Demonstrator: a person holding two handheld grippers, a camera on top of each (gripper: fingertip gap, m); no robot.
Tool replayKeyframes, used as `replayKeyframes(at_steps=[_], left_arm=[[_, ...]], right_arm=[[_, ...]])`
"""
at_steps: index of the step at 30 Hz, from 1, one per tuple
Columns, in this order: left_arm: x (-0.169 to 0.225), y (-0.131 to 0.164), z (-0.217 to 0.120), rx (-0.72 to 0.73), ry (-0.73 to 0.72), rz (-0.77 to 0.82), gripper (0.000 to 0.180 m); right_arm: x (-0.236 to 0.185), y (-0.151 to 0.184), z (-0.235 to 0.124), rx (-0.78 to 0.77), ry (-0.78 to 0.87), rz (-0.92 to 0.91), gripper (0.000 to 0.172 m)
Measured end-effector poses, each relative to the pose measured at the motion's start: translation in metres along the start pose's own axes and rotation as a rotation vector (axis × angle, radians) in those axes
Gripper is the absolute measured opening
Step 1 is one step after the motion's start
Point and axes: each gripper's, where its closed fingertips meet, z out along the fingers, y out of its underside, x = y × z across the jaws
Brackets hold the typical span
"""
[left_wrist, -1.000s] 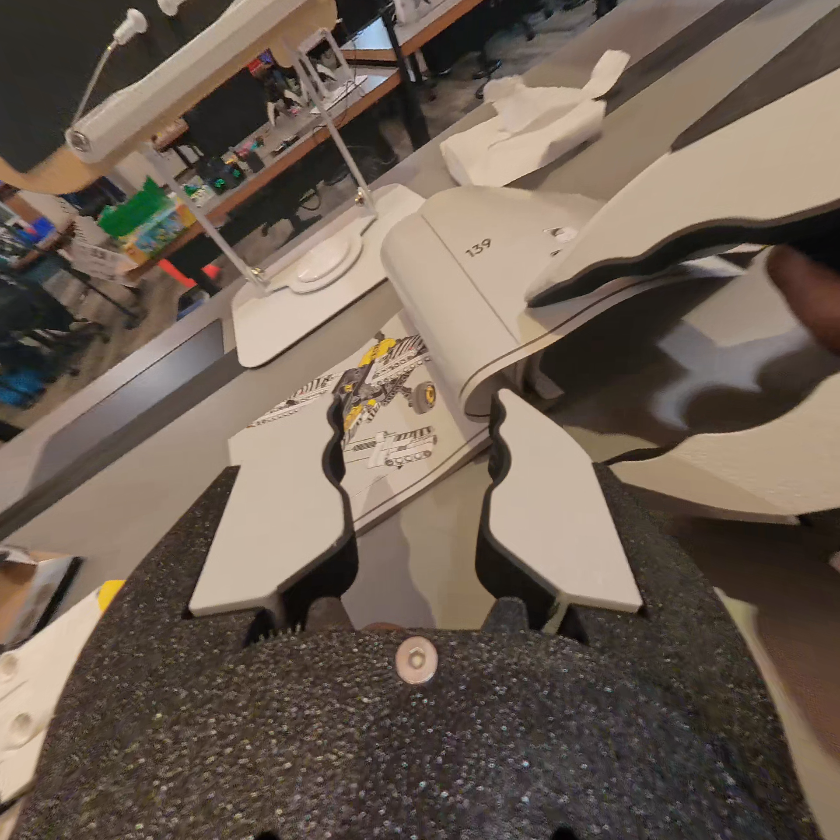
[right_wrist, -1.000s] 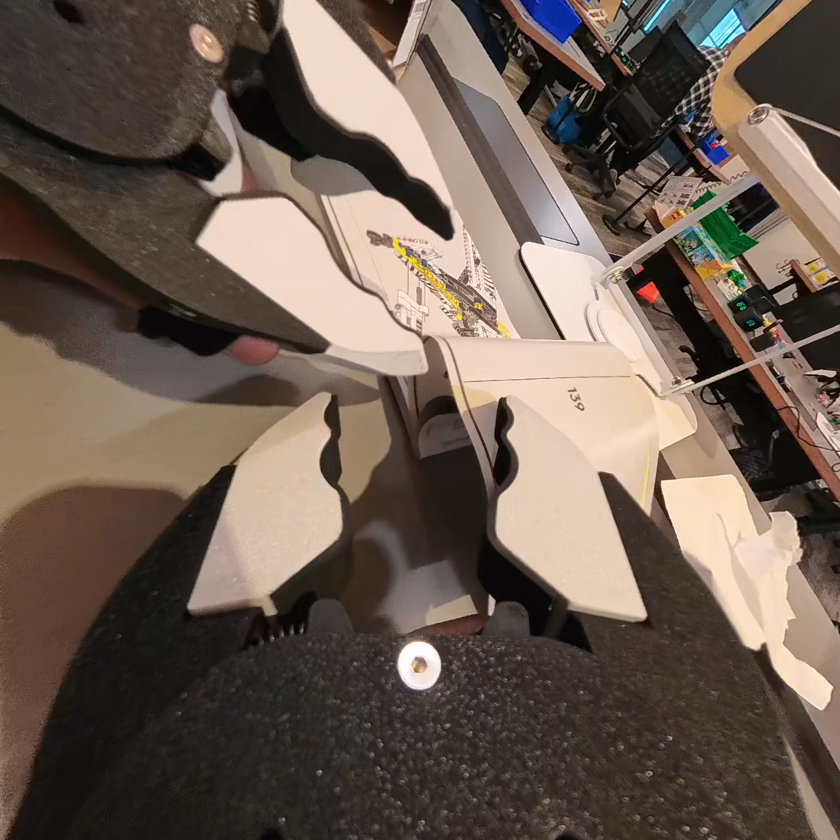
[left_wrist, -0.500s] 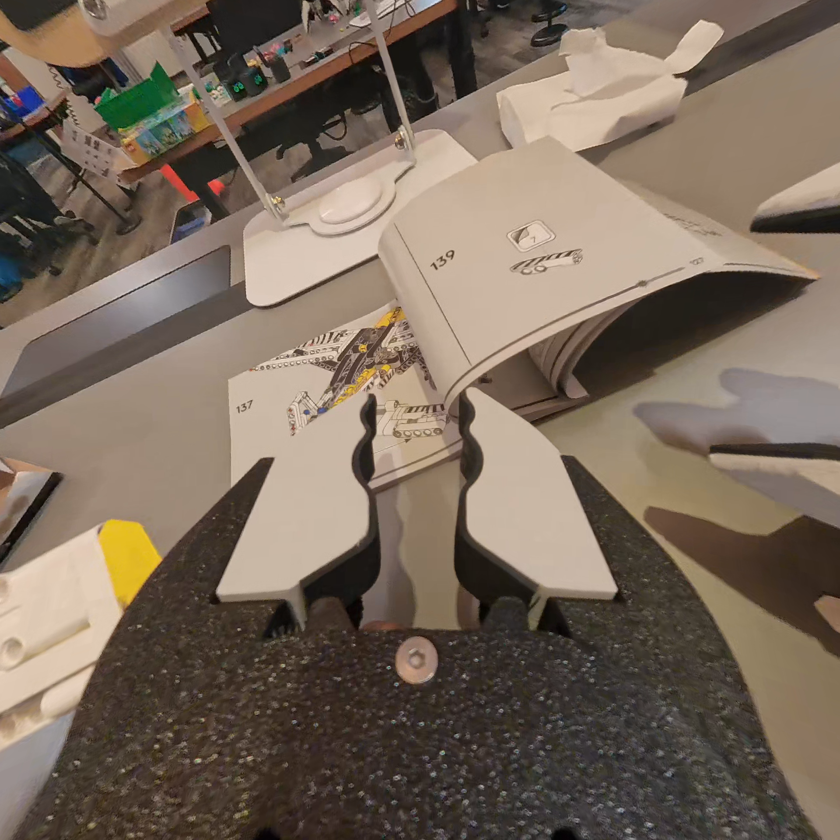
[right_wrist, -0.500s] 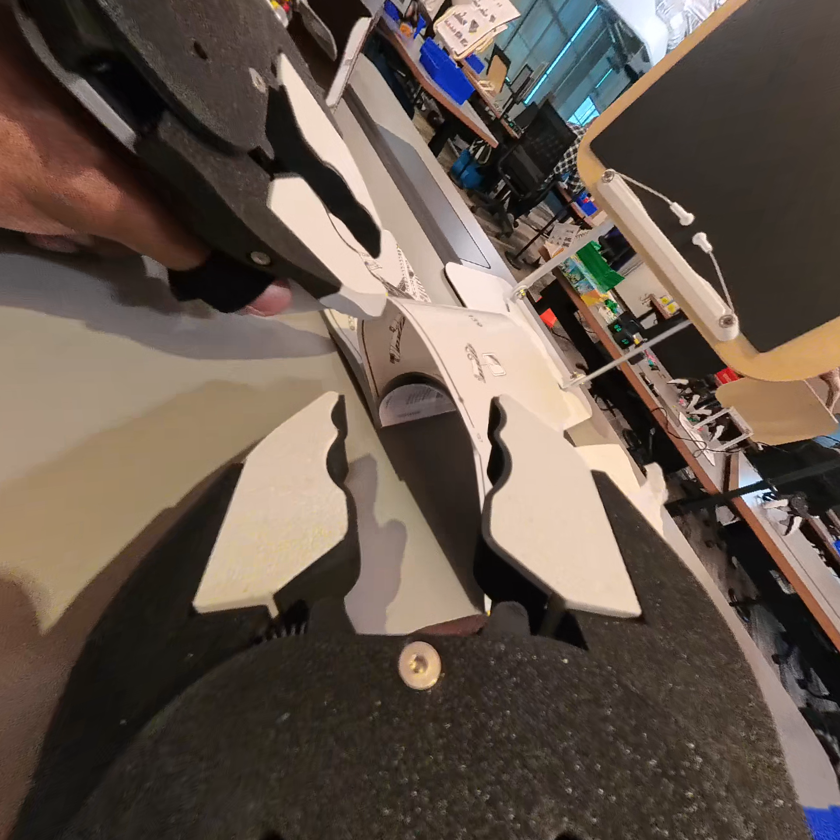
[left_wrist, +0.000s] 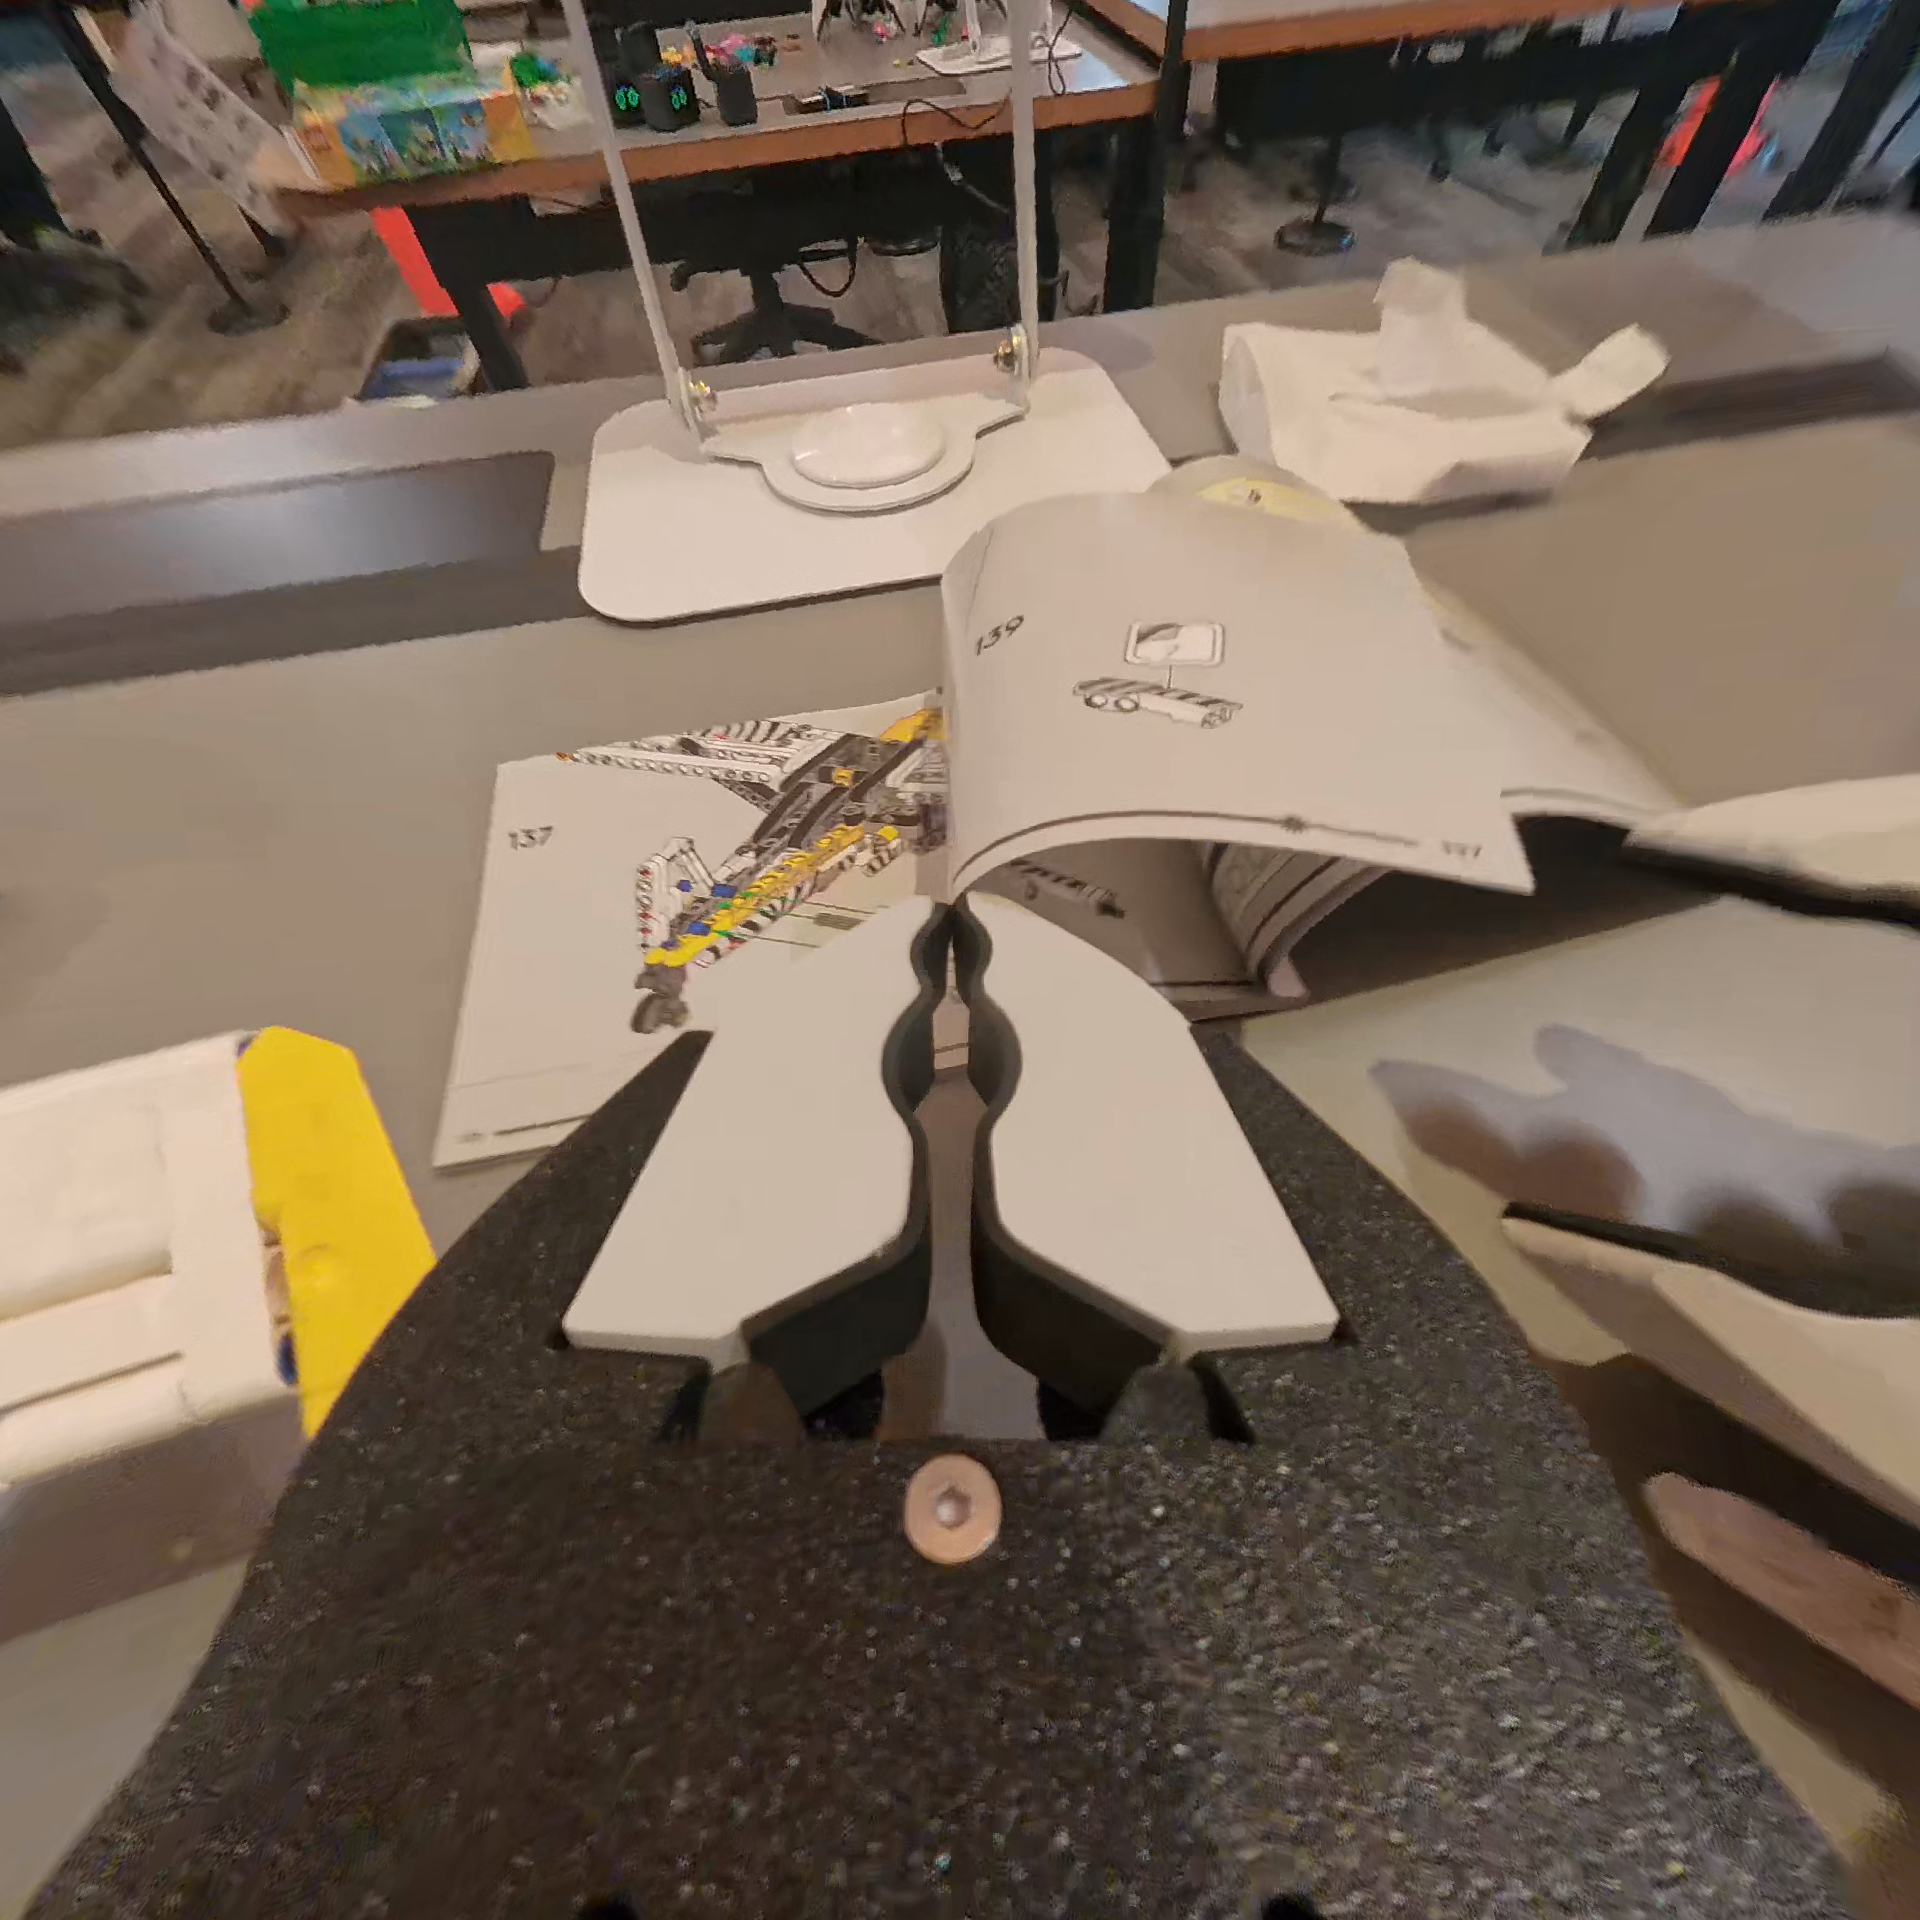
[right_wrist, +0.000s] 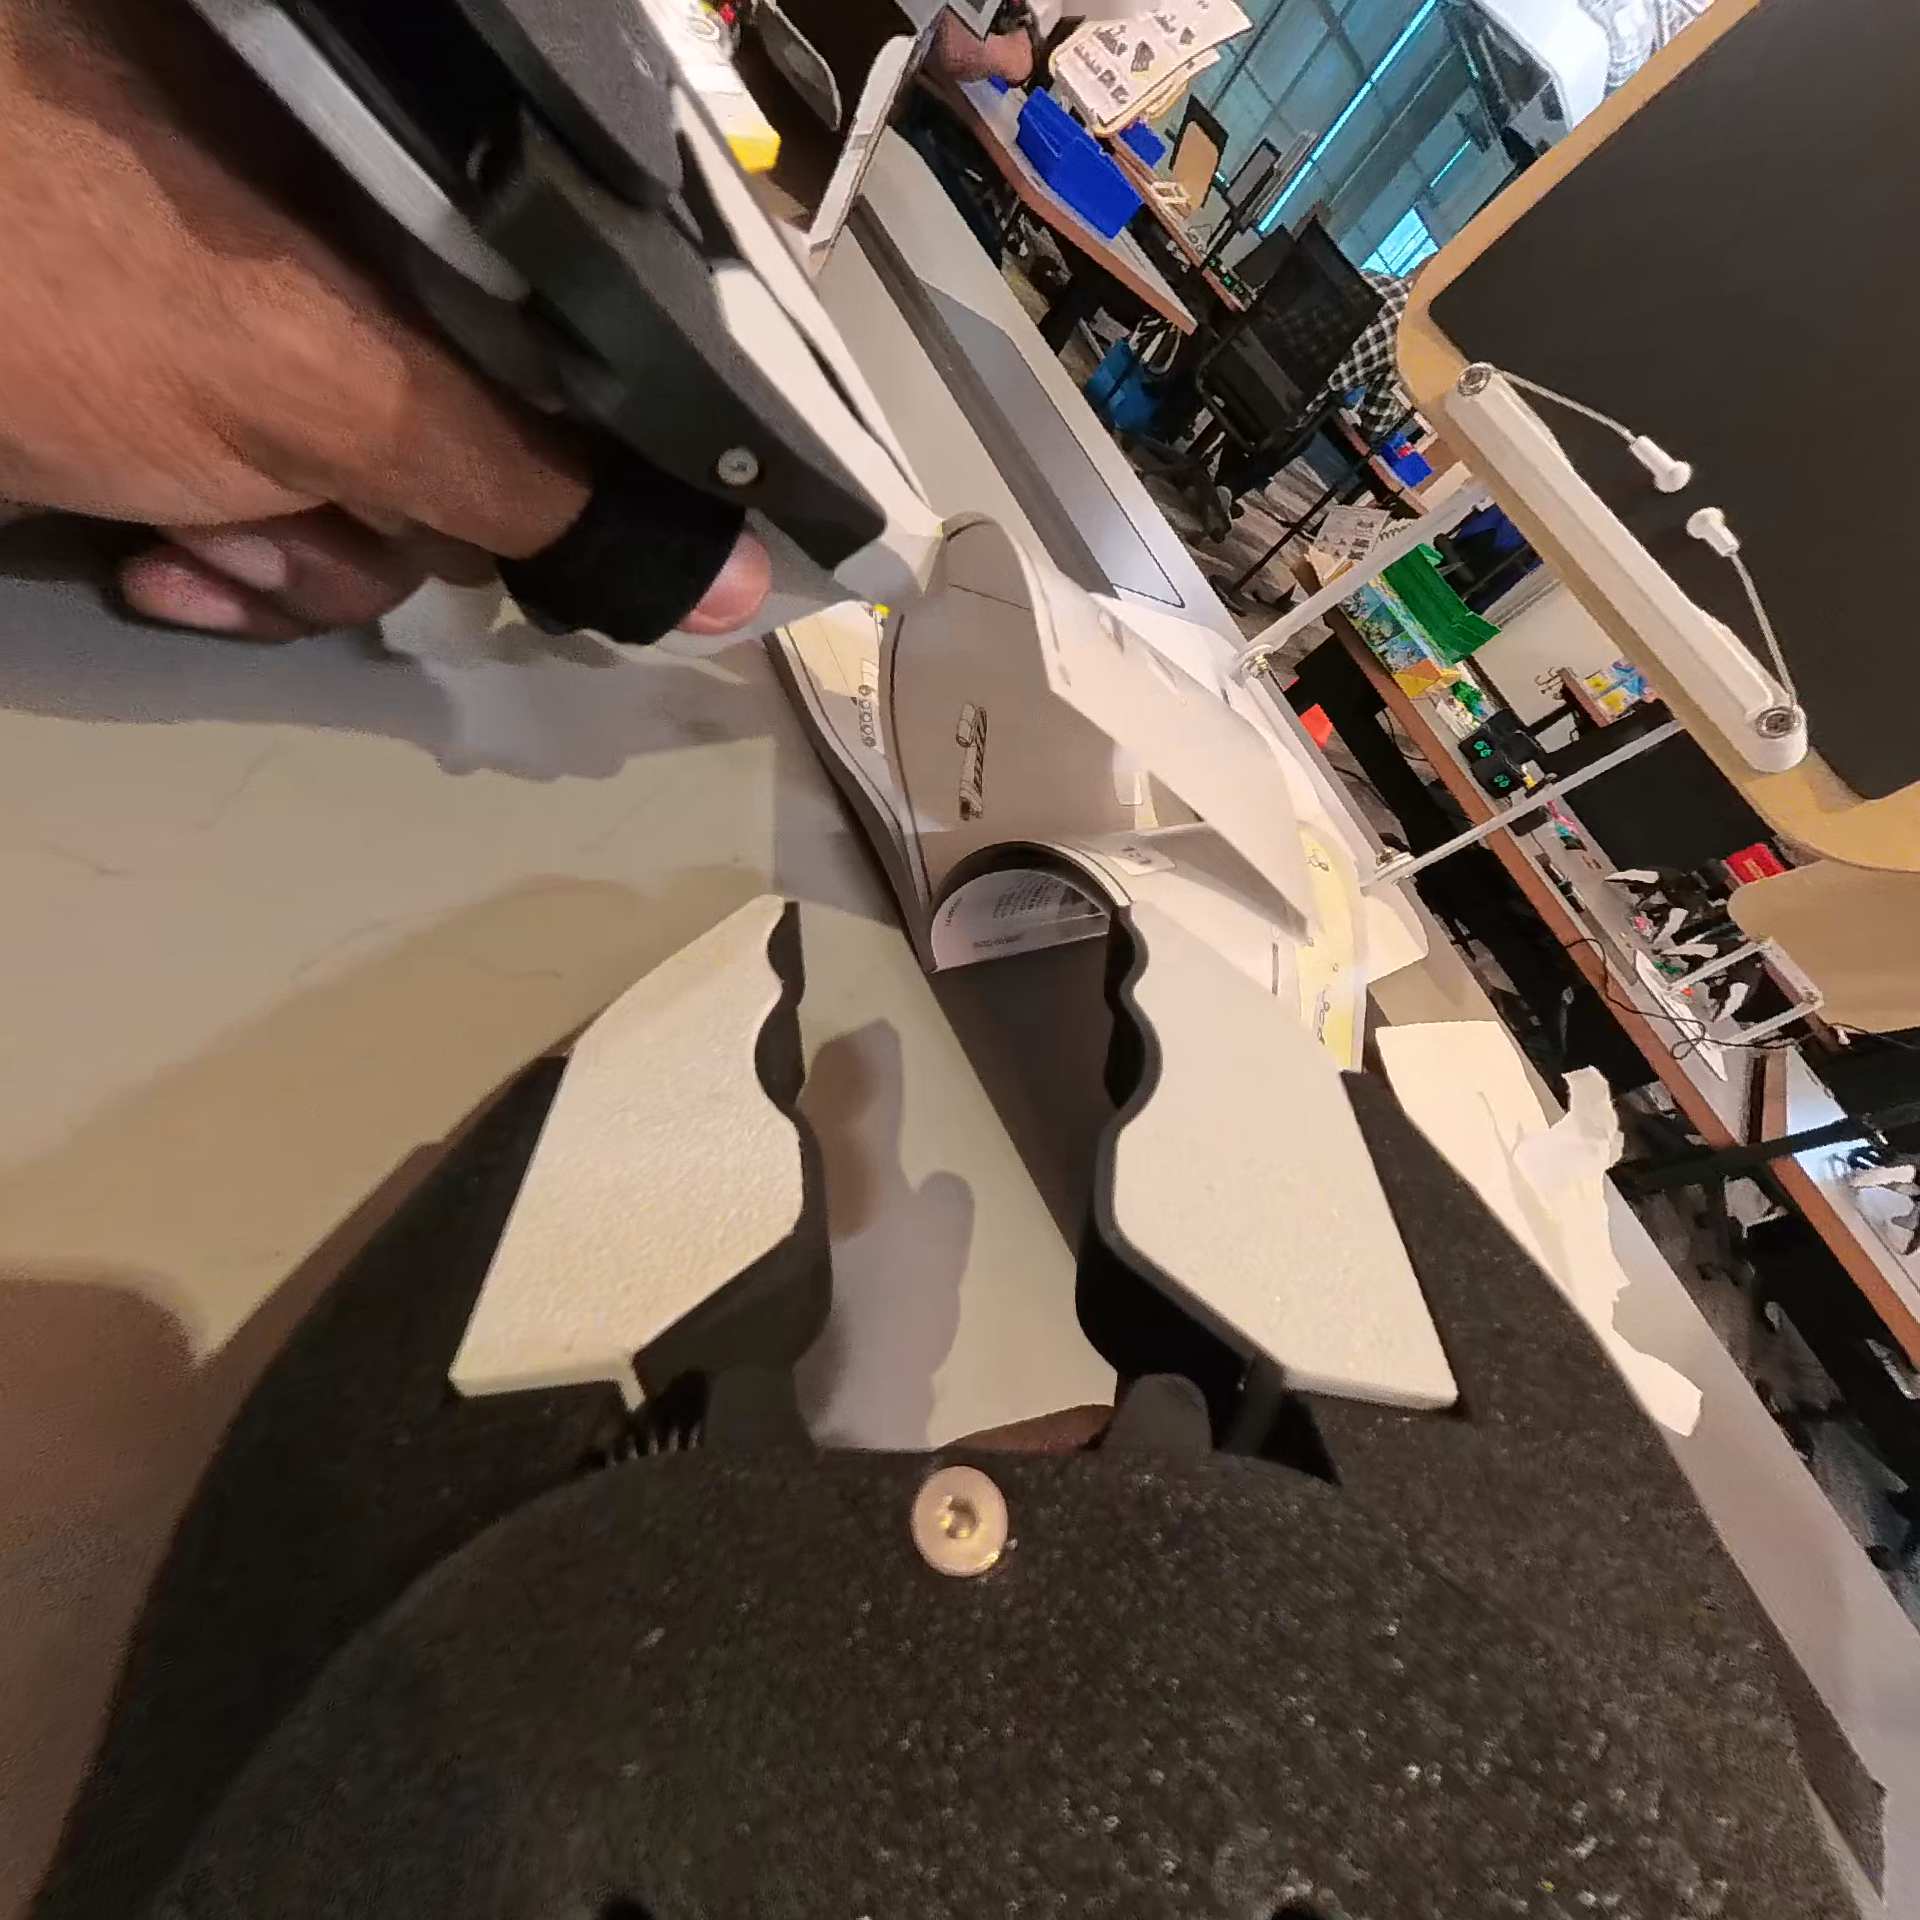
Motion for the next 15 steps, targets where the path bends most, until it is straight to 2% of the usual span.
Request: replayKeyframes(at_steps=[4, 10, 15], left_arm=[[0.003, 0.001, 0.001, -0.010, 0.044, -0.209, 0.000], [-0.005, -0.001, 0.000, 0.017, 0.032, -0.324, 0.000], [0.009, 0.002, -0.001, -0.003, 0.132, -0.513, 0.000]], right_arm=[[0.001, 0.000, -0.001, 0.007, -0.001, 0.018, 0.055], [0.000, 0.000, -0.001, 0.010, -0.008, 0.013, 0.055], [-0.001, -0.001, 0.000, 0.009, -0.012, 0.001, 0.054]])
